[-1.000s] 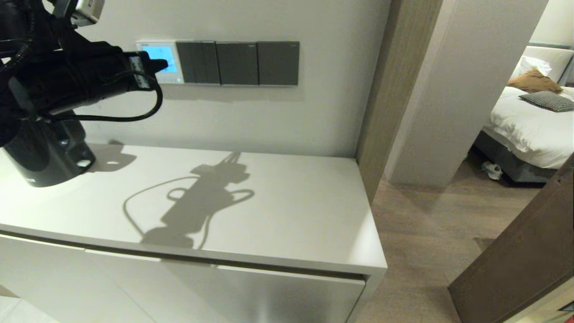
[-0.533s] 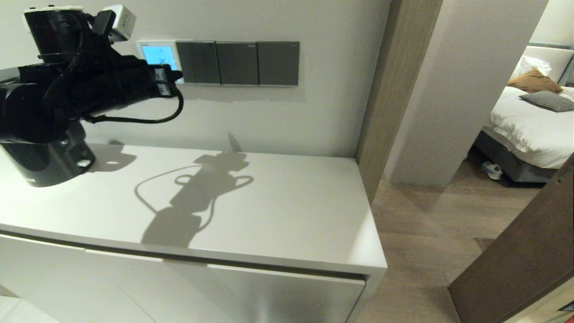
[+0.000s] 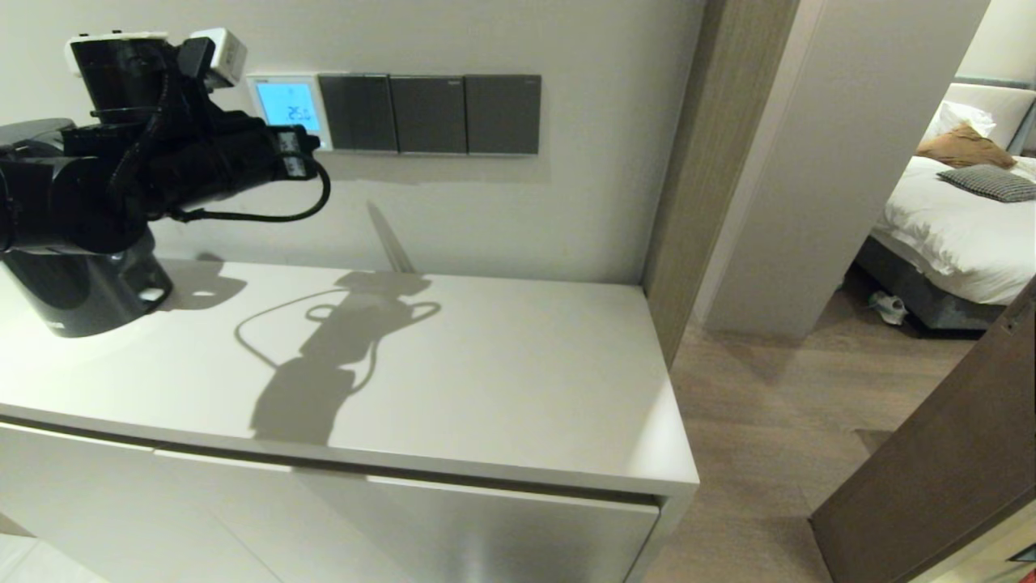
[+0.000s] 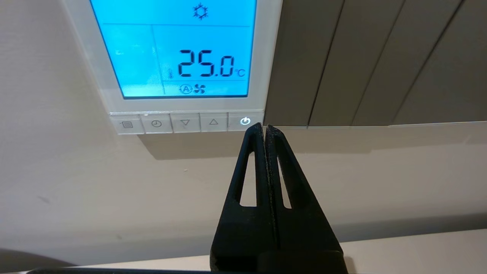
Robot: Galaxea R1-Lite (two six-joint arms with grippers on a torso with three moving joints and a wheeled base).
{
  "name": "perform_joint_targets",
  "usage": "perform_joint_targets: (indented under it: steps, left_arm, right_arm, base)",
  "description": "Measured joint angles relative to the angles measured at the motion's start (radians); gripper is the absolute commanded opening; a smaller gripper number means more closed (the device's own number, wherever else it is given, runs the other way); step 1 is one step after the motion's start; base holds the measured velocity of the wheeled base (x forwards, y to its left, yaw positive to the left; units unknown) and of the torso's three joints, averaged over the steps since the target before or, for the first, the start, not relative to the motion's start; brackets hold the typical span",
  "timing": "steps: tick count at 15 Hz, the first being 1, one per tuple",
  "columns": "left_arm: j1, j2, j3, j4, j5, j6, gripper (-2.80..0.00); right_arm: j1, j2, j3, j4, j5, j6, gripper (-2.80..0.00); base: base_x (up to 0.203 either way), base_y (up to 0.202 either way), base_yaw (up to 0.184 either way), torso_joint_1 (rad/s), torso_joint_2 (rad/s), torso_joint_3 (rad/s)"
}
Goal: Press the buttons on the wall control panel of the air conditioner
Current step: Turn off the central air conditioner
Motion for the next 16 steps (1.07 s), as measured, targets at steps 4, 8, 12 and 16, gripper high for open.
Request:
perform_joint_targets:
  steps: [4, 8, 12, 16]
  left_arm:
    - [0.001, 0.009, -0.002, 0.000, 0.000, 0.000, -2.80]
    - [0.001, 0.015, -0.008, 0.000, 0.000, 0.000, -2.80]
    - [0.002, 0.023, -0.015, 0.000, 0.001, 0.000, -2.80]
    - [0.009, 0.041, -0.031, 0.000, 0.013, 0.000, -2.80]
  right_arm:
    - [0.000, 0.000, 0.000, 0.000, 0.000, 0.000, -2.80]
    - [0.000, 0.000, 0.000, 0.000, 0.000, 0.000, -2.80]
    - [0.000, 0.000, 0.000, 0.000, 0.000, 0.000, -2.80]
    - [0.000, 0.000, 0.000, 0.000, 0.000, 0.000, -2.80]
  base:
    - [0.000, 0.000, 0.000, 0.000, 0.00, 0.000]
    - [0.000, 0.000, 0.000, 0.000, 0.00, 0.000]
    - [0.000, 0.000, 0.000, 0.000, 0.00, 0.000]
    - [0.000, 0.000, 0.000, 0.000, 0.00, 0.000]
